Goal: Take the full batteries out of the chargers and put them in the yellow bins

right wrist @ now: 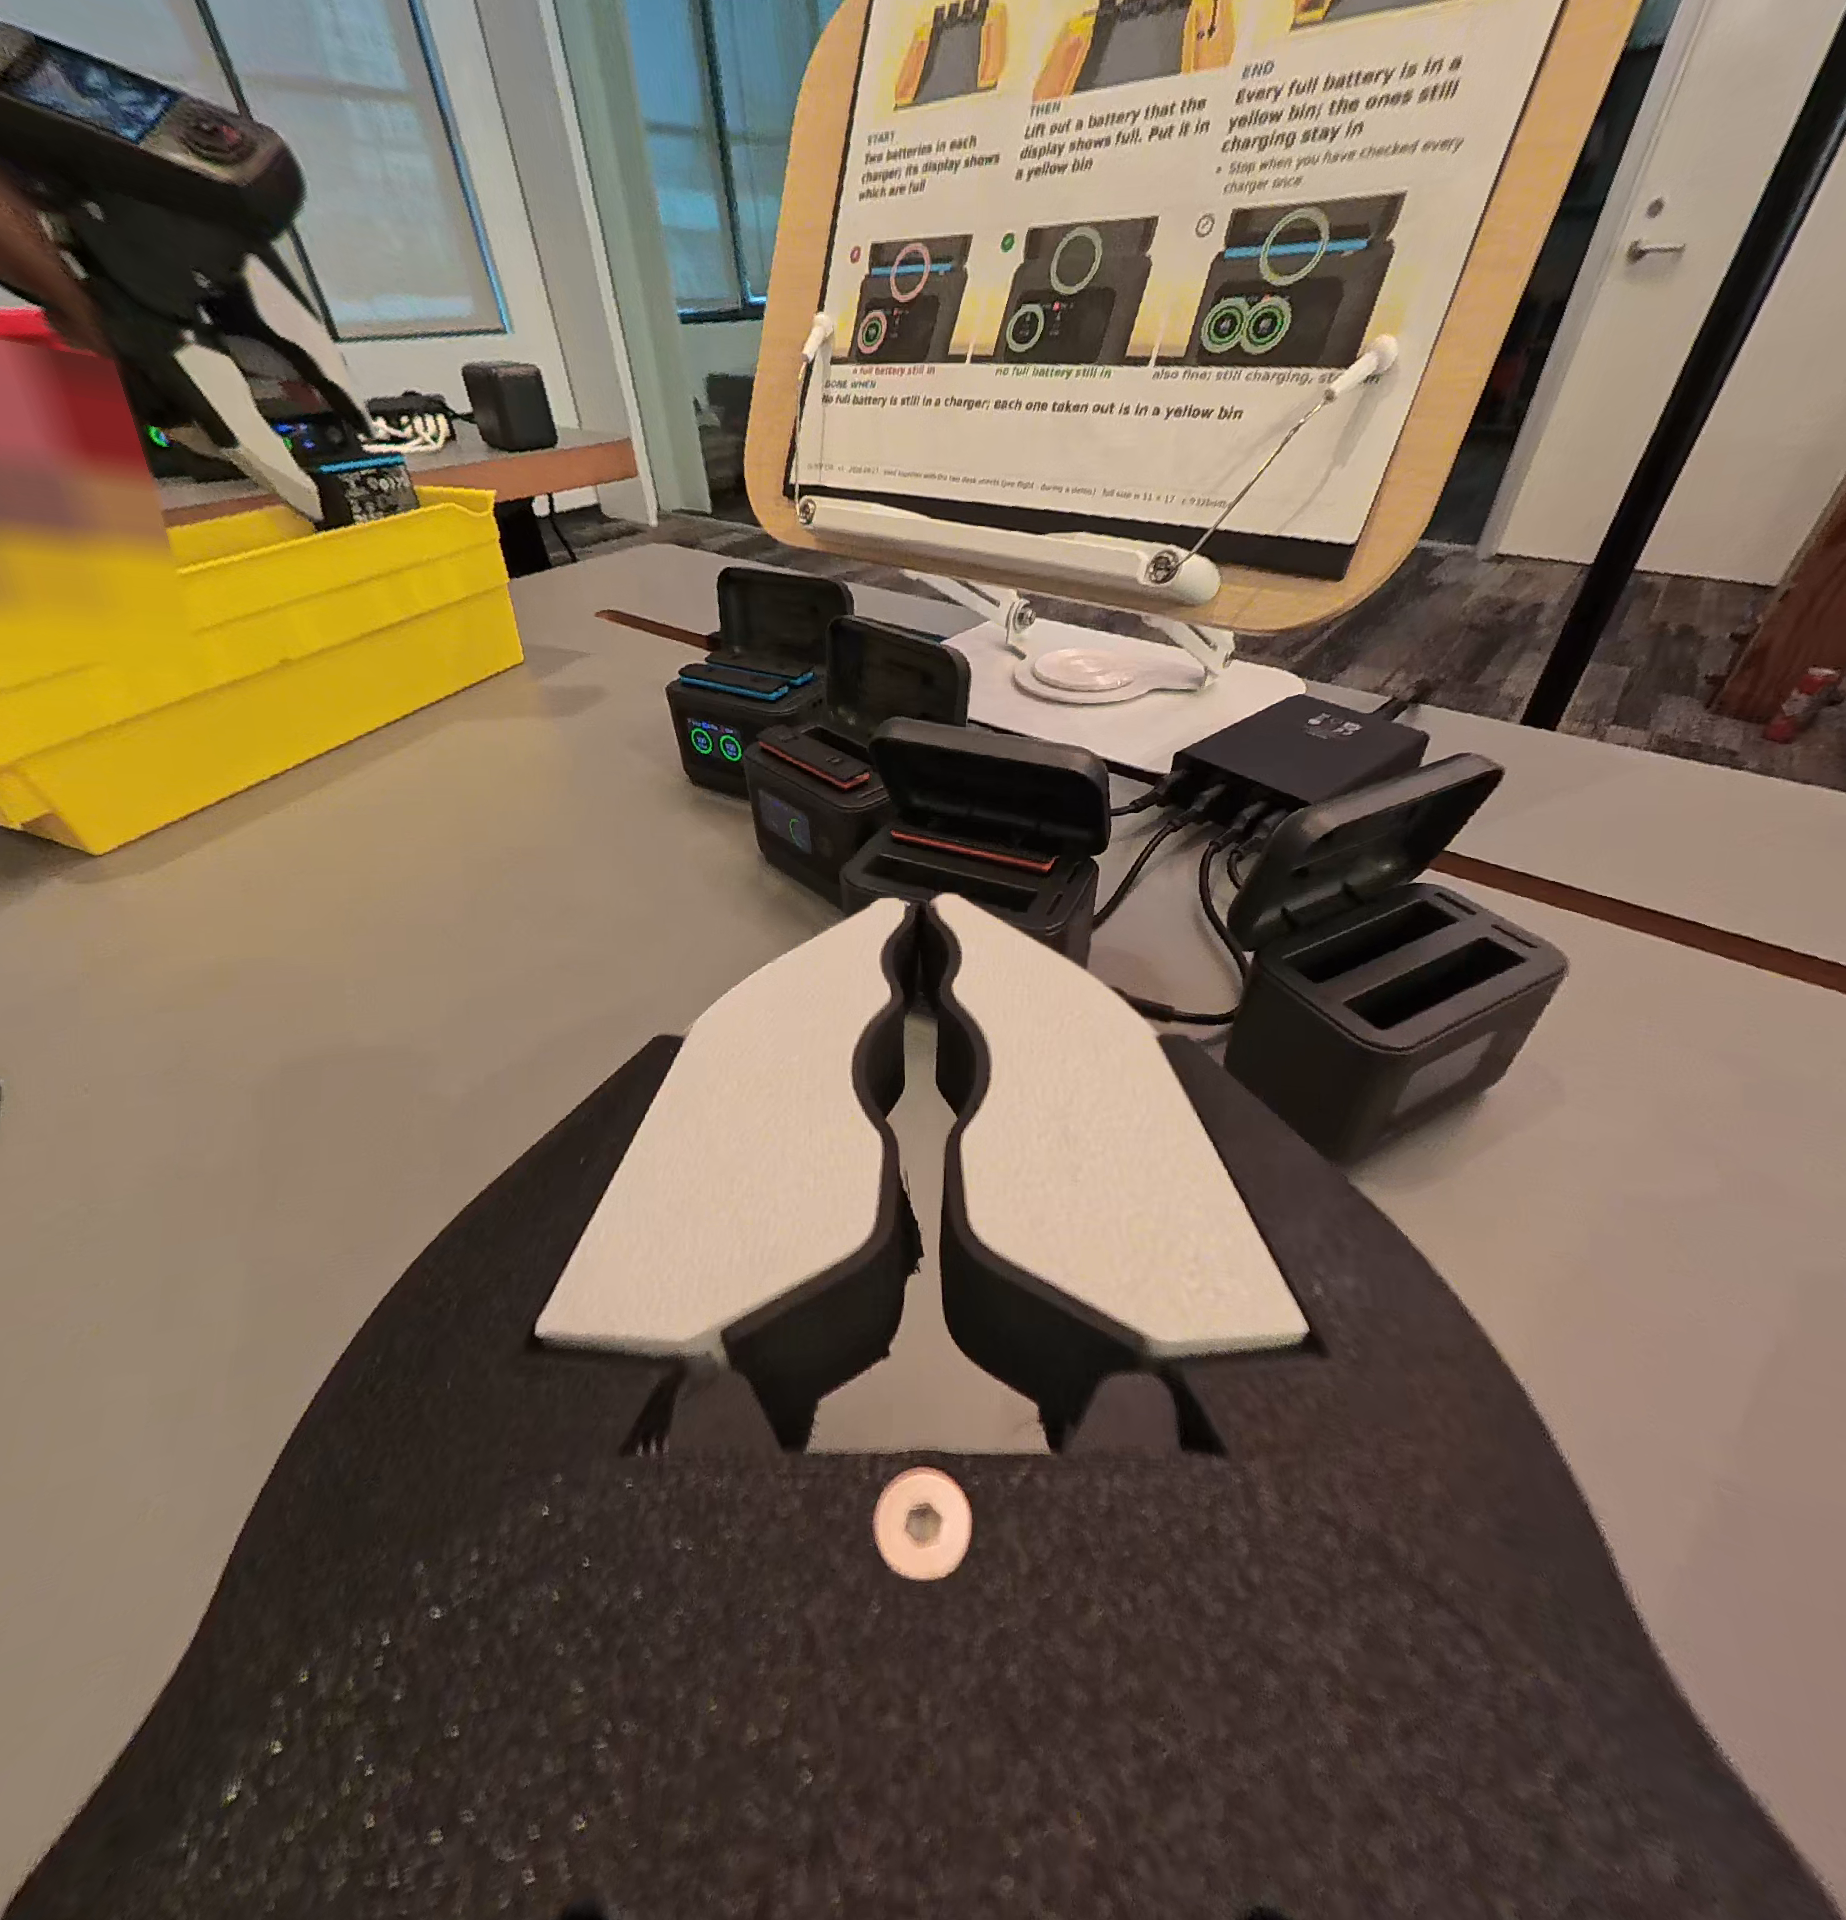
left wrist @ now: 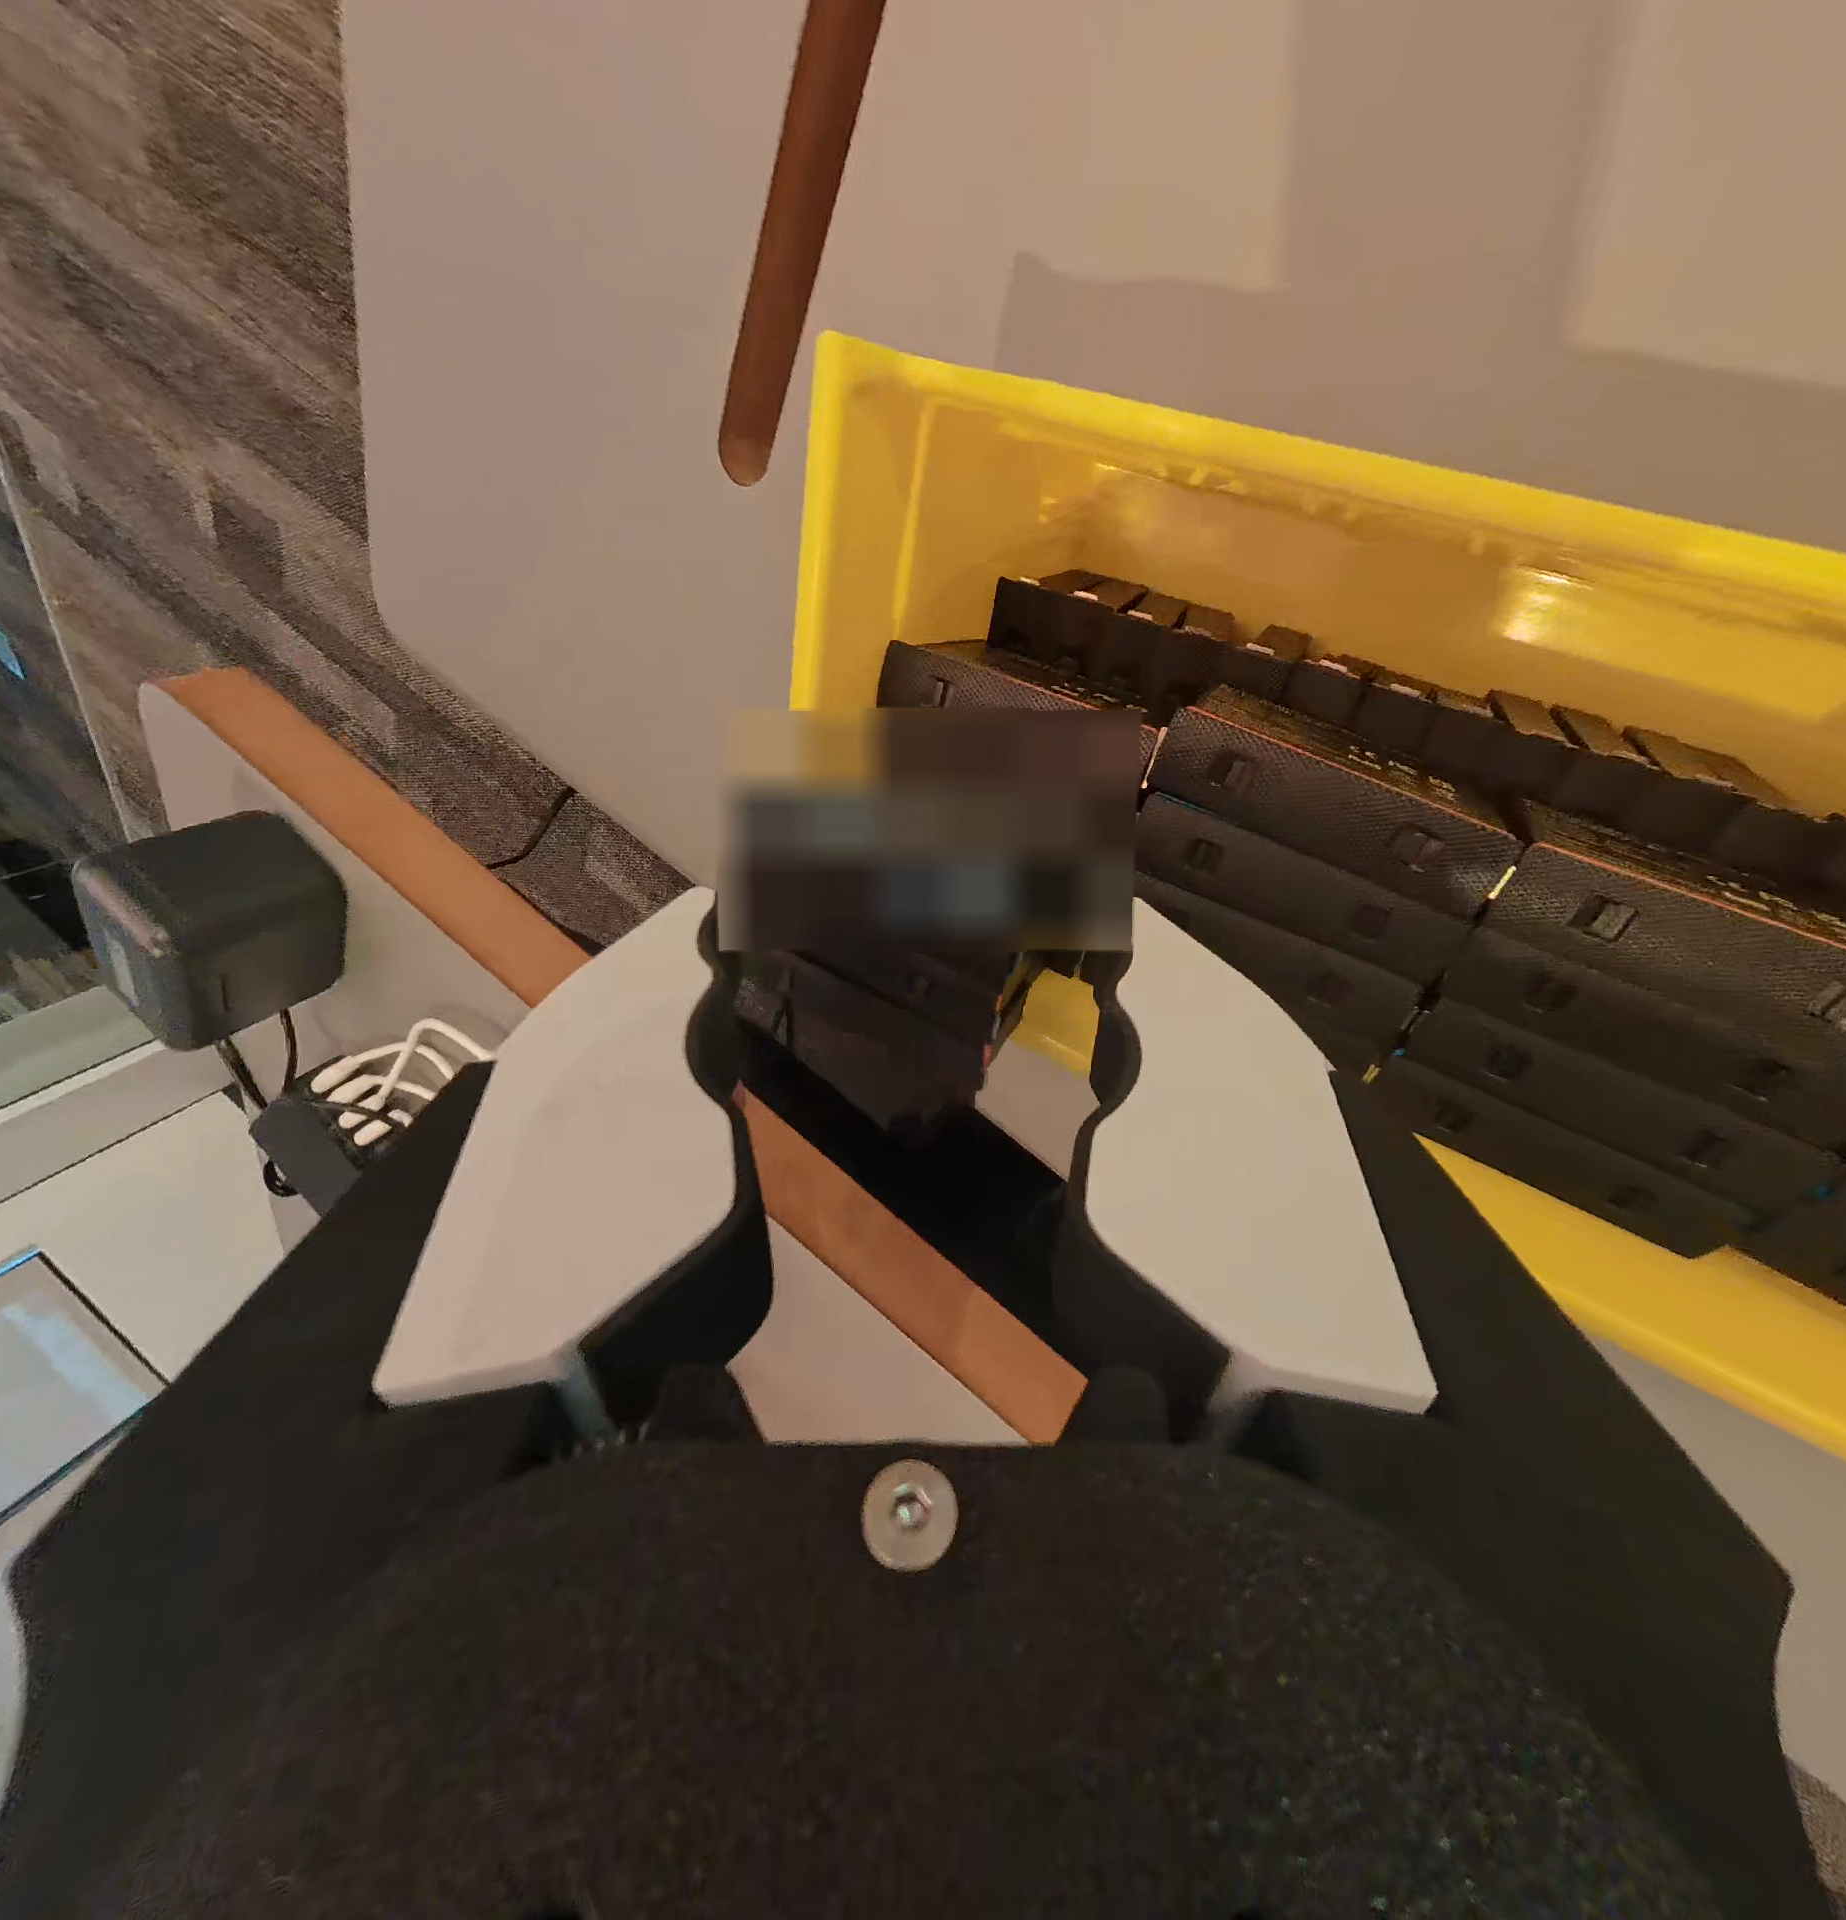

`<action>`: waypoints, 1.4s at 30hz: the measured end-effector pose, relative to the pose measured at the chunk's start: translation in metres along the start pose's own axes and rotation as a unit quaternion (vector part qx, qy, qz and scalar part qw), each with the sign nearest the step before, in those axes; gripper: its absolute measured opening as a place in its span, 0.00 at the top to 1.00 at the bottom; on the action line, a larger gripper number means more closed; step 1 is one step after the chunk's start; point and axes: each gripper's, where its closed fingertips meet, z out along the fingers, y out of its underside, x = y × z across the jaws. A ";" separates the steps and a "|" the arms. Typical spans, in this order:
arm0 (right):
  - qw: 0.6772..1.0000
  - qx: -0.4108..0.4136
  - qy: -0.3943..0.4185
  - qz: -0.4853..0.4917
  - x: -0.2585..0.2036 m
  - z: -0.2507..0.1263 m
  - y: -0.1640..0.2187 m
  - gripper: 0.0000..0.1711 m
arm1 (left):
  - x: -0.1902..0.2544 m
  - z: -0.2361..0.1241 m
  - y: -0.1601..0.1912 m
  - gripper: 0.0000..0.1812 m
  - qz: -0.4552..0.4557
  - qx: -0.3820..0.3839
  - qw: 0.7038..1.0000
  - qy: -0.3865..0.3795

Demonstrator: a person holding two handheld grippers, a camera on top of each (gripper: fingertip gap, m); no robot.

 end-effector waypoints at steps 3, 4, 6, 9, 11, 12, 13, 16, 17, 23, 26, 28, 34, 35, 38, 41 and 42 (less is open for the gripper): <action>1.000 -0.007 -0.009 0.004 -0.002 0.002 0.003 1.00 | -0.002 0.006 -0.005 0.61 0.010 -0.005 1.000 0.011; 1.000 -0.008 -0.012 0.004 -0.003 0.002 0.004 1.00 | -0.002 0.008 -0.006 0.59 0.012 -0.007 1.000 0.016; 1.000 -0.012 -0.017 0.005 -0.005 0.004 0.006 1.00 | -0.002 0.013 -0.004 0.55 0.017 -0.023 0.999 0.028; 1.000 -0.017 -0.019 0.003 -0.005 0.004 0.008 1.00 | -0.001 0.017 -0.001 0.58 0.023 -0.042 0.998 0.049; 1.000 -0.017 -0.019 0.006 -0.005 0.004 0.009 1.00 | 0.000 0.017 0.000 0.60 0.032 -0.049 0.997 0.059; 1.000 -0.018 -0.020 0.008 -0.004 0.004 0.009 1.00 | -0.001 0.018 0.000 0.61 0.040 -0.052 0.996 0.057; 1.000 -0.019 -0.020 0.011 -0.003 0.004 0.009 1.00 | -0.001 0.017 0.000 0.62 0.044 -0.053 0.996 0.055; 0.999 -0.020 -0.020 0.017 -0.002 0.004 0.010 1.00 | 0.002 0.015 -0.001 0.63 0.054 -0.054 0.995 0.057; 0.999 -0.020 -0.021 0.018 -0.002 0.004 0.010 1.00 | 0.002 0.014 -0.002 0.63 0.058 -0.053 0.996 0.052; 0.999 -0.017 -0.026 0.015 -0.006 0.004 0.008 1.00 | 0.002 -0.013 -0.007 0.63 0.057 -0.014 0.998 0.019; 0.999 -0.014 -0.032 0.015 -0.009 0.004 0.006 1.00 | 0.003 -0.041 -0.024 0.63 0.050 0.043 0.998 -0.008; 0.999 -0.011 -0.039 0.015 -0.012 0.004 0.005 1.00 | 0.012 -0.065 -0.048 0.63 0.048 0.107 0.993 -0.021; 0.994 0.013 -0.110 0.013 -0.044 0.002 -0.008 0.97 | 0.106 -0.148 -0.157 0.63 0.105 0.344 0.933 0.002; 0.991 0.014 -0.128 0.017 -0.051 0.001 -0.009 0.96 | 0.127 -0.161 -0.174 0.63 0.120 0.377 0.918 0.009; 0.982 0.018 -0.184 0.041 -0.074 -0.001 -0.013 0.93 | 0.187 -0.192 -0.217 0.63 0.167 0.452 0.875 0.028; 0.970 0.022 -0.233 0.072 -0.095 -0.005 -0.021 0.88 | 0.240 -0.214 -0.252 0.63 0.203 0.509 0.835 0.049; 0.964 0.024 -0.253 0.083 -0.102 -0.007 -0.024 0.86 | 0.255 -0.219 -0.261 0.63 0.214 0.523 0.823 0.055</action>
